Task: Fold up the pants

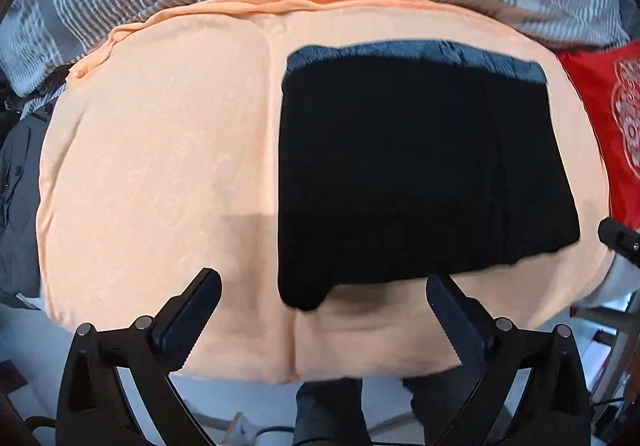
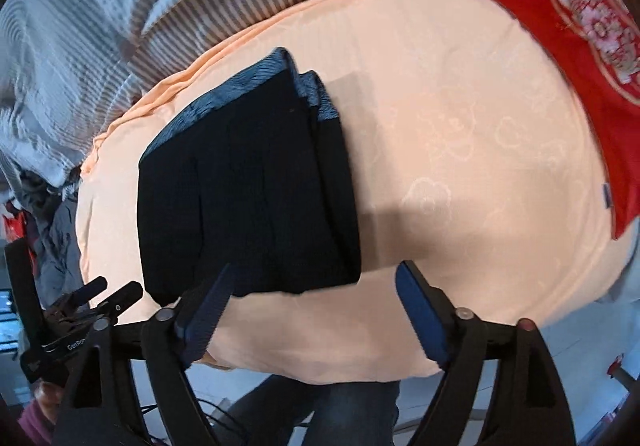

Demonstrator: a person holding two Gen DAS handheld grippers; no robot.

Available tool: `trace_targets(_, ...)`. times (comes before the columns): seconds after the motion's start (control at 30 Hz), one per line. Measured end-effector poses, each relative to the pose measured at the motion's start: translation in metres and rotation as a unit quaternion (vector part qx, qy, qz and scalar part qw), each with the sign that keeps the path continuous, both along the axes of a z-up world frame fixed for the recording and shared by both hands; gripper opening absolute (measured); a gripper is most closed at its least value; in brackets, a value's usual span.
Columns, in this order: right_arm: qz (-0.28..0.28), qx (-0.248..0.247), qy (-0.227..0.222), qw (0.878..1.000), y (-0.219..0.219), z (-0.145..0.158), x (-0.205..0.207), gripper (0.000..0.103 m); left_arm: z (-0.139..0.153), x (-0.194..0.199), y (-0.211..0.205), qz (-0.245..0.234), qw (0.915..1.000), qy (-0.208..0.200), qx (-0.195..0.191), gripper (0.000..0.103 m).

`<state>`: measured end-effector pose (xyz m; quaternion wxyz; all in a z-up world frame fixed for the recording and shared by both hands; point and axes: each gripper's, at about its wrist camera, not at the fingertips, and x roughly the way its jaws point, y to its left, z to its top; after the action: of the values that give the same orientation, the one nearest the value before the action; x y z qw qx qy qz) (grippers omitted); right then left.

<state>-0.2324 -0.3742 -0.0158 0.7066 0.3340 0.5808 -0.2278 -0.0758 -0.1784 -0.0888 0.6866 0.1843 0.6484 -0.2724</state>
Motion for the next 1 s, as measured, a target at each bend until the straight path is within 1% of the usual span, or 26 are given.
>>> trace_targets(0.03,0.003,-0.009,0.002,1.0,0.006,0.004,0.0,0.1,0.002,-0.004,0.002,-0.004,1.0,-0.001,0.004,0.103)
trace_targets(0.07,0.006,-0.015,0.001,1.0,0.012,0.008,-0.001,0.103,0.005,-0.006,0.004,-0.005,1.0,-0.003,0.007,0.103)
trace_targets(0.17,0.014,-0.02,0.012,1.0,0.022,0.015,-0.002,0.103,0.014,-0.012,0.01,-0.003,0.9999,-0.009,0.009,0.103)
trace_targets(0.37,0.028,-0.03,0.033,0.999,0.046,0.03,0.0,0.103,0.041,-0.024,0.019,0.001,0.9993,-0.034,0.015,0.103)
trace_targets(0.5,0.04,-0.05,0.042,0.997,0.06,0.042,0.005,0.103,0.054,-0.028,0.027,0.01,0.9996,-0.027,0.007,0.103)
trace_targets(0.57,0.045,-0.061,0.046,0.996,0.066,0.047,0.008,0.103,0.061,-0.031,0.03,0.009,0.9994,-0.032,0.009,0.103)
trace_targets(0.7,0.053,-0.079,0.052,0.994,0.074,0.057,0.012,0.103,0.068,-0.035,0.034,0.005,0.9995,-0.031,0.007,0.103)
trace_targets(1.0,0.052,-0.085,0.059,0.993,0.08,0.068,0.014,0.103,0.079,-0.036,0.036,0.004,0.9995,-0.032,-0.001,0.103)
